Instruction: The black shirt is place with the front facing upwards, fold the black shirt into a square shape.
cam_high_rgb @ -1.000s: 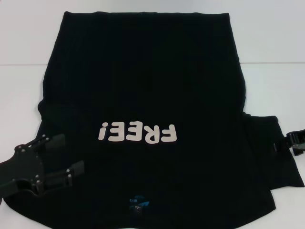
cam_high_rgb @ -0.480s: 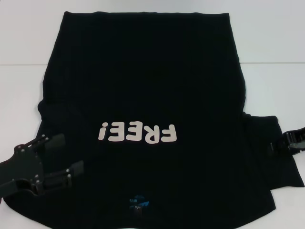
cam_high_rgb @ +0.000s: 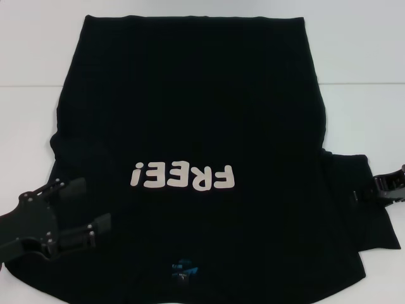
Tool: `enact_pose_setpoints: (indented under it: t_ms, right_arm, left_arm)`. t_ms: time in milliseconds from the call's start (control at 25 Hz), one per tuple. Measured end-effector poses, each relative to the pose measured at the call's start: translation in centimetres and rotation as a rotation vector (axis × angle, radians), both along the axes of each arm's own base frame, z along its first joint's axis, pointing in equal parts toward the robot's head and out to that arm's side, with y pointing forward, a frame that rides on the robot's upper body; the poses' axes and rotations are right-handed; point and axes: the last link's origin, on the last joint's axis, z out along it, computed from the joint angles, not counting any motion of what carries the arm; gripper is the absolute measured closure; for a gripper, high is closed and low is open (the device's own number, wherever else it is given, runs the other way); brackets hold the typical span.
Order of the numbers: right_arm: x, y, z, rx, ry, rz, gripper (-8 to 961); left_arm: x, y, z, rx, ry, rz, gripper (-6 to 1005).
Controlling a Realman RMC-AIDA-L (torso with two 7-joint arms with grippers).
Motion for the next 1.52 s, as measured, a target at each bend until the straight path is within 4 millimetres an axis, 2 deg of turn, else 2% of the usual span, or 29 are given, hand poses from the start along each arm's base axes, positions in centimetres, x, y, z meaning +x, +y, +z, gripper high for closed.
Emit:
enact_pose_setpoints:
  t_ms: [440,1240,1520]
  right_arm:
    - [-1.0,0.3,-0.5,0.0,0.055,0.019,189]
    - [-0.6,-0.4,-0.5,-0.033,0.072,0.009,189]
    - [-1.2,-0.6,-0.7,-0.05,0.124,0.019,189]
  left_arm:
    - [0.0,0.0,0.0,0.0,0.0,0.0,74]
    - [-0.1,-0.1,0.0,0.0,0.0,0.003,76]
    - [0.0,-0.1,0.0,0.002,-0.003,0.003,77]
